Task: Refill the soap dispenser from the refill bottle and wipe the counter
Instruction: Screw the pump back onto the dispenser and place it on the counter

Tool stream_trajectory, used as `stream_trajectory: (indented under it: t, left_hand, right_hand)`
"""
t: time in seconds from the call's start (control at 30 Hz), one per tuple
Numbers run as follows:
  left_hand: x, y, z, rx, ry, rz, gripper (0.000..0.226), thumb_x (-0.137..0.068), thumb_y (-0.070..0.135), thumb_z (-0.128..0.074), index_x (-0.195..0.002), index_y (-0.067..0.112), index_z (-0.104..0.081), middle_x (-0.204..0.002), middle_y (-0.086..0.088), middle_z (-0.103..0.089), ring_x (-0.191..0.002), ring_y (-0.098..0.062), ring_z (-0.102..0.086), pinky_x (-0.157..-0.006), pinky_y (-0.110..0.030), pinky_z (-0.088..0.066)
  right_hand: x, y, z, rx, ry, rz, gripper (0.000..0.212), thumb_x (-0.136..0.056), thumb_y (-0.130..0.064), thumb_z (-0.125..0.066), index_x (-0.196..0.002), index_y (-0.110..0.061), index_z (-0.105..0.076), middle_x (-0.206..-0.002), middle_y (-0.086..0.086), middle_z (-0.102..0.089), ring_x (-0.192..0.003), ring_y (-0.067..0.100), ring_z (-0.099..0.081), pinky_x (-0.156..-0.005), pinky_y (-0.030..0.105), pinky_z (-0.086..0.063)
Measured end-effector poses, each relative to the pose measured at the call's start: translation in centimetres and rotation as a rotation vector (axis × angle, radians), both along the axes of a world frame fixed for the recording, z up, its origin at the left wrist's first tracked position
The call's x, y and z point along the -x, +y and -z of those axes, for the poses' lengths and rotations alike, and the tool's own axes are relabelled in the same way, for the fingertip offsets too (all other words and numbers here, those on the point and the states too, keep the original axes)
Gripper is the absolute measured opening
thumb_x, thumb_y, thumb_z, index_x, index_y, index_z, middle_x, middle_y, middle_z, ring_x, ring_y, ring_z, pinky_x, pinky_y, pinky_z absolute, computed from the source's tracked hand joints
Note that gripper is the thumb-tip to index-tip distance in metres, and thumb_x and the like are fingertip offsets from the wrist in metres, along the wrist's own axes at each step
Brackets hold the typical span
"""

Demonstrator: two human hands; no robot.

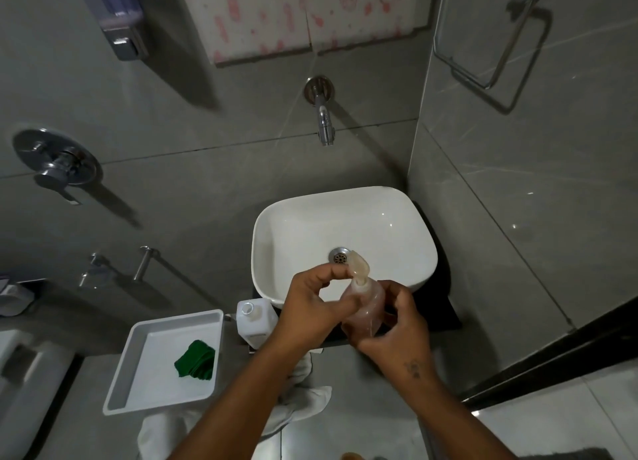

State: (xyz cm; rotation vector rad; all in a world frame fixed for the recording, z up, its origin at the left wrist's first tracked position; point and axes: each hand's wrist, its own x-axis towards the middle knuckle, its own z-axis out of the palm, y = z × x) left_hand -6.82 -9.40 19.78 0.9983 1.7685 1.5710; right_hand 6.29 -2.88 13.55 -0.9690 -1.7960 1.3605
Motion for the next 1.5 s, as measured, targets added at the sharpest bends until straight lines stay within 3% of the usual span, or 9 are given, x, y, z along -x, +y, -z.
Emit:
stream_trajectory:
  t: [0.1,0.27,0.47,0.6,0.73,0.93,1.1,1.27,1.5]
  left_hand:
    - [-0.6,0.0,0.2,0.034,0.028,-0.097,0.033,-0.067,0.015,-0.096,-0.094,0.021,-0.079,-0.102,0.009,-0.078,-0.103,0.0,-0.069,-0.087,-0.007,-0.045]
    - [0.4,0.0,-0.6,-0.042,-0.006,0.151,0.027,-0.085,0.009,-0.082,-0.108,0.025,-0.08,-0.108,0.005,-0.079,-0.111,-0.014,-0.071,-0.096,-0.029,-0.055]
    - [1.3,0.7,-0.2,0.033,0.116,0.091,0.035,-0.069,0.012,-0.094,-0.1,0.019,-0.081,-0.104,0.001,-0.076,-0.111,-0.017,-0.068,-0.106,-0.045,-0.049]
    - [2.5,0.5,-0.6,0.035,0.104,0.203,0.031,-0.077,0.012,-0.088,-0.104,0.025,-0.078,-0.106,0.005,-0.079,-0.107,-0.012,-0.072,-0.102,-0.034,-0.05]
    - [2.0,0.8,-0.5,0.058,0.168,0.081,0.038,-0.061,0.028,-0.097,-0.091,0.037,-0.077,-0.103,0.012,-0.076,-0.106,-0.007,-0.069,-0.101,-0.033,-0.05]
    - [2.7,0.9,-1.3,0.025,0.135,0.239,0.029,-0.076,0.013,-0.09,-0.098,0.028,-0.079,-0.104,0.001,-0.078,-0.112,-0.016,-0.069,-0.109,-0.046,-0.047]
    - [2.2,1.1,-0.7,0.012,0.172,0.124,0.035,-0.063,0.015,-0.097,-0.089,0.027,-0.077,-0.102,0.006,-0.072,-0.105,-0.007,-0.067,-0.101,-0.03,-0.047]
    - [2.9,1.0,-0.9,0.032,0.103,0.247,0.025,-0.076,0.006,-0.088,-0.099,0.01,-0.079,-0.104,-0.014,-0.076,-0.107,-0.032,-0.069,-0.105,-0.055,-0.047]
    - [2.3,0.8,-0.3,0.006,0.122,0.238,0.031,-0.078,0.007,-0.087,-0.107,0.012,-0.076,-0.116,-0.01,-0.073,-0.118,-0.023,-0.065,-0.109,-0.048,-0.046]
  right_hand:
    - [0.0,0.2,-0.1,0.006,-0.005,-0.016,0.068,-0.054,-0.039,-0.09,-0.107,-0.05,-0.049,-0.104,-0.032,-0.065,-0.09,-0.009,-0.067,-0.064,0.007,-0.051]
    - [-0.1,0.4,-0.2,-0.02,0.006,-0.006,0.069,-0.052,-0.036,-0.09,-0.107,-0.049,-0.05,-0.103,-0.035,-0.064,-0.09,-0.011,-0.066,-0.063,0.003,-0.049]
    - [-0.2,0.7,-0.4,-0.047,-0.004,-0.028,0.074,-0.052,-0.025,-0.091,-0.105,-0.057,-0.049,-0.104,-0.038,-0.062,-0.092,-0.011,-0.064,-0.064,0.004,-0.049]
    - [-0.2,1.2,-0.8,-0.06,-0.006,-0.043,0.076,-0.055,-0.022,-0.094,-0.103,-0.062,-0.049,-0.103,-0.04,-0.06,-0.095,-0.012,-0.062,-0.065,0.004,-0.049]
    - [-0.1,1.5,-1.3,-0.059,0.003,-0.069,0.073,-0.057,-0.019,-0.091,-0.103,-0.057,-0.05,-0.104,-0.037,-0.061,-0.095,-0.01,-0.063,-0.065,0.004,-0.049]
    - [-0.2,1.6,-1.3,0.037,0.001,-0.095,0.072,-0.056,-0.025,-0.093,-0.109,-0.047,-0.05,-0.109,-0.034,-0.059,-0.099,-0.007,-0.062,-0.068,0.009,-0.053]
    - [0.0,1.3,-1.5,0.049,-0.003,-0.105,0.067,-0.055,-0.026,-0.09,-0.107,-0.044,-0.052,-0.108,-0.032,-0.063,-0.095,-0.004,-0.067,-0.068,0.012,-0.054]
    - [-0.2,1.3,-1.1,0.048,-0.007,-0.105,0.068,-0.054,-0.03,-0.091,-0.108,-0.046,-0.052,-0.107,-0.031,-0.064,-0.096,-0.004,-0.066,-0.068,0.013,-0.054]
    - [0.1,1.1,-0.7,0.046,0.02,-0.105,0.069,-0.05,-0.032,-0.089,-0.105,-0.053,-0.052,-0.106,-0.028,-0.066,-0.092,-0.002,-0.069,-0.066,0.012,-0.054]
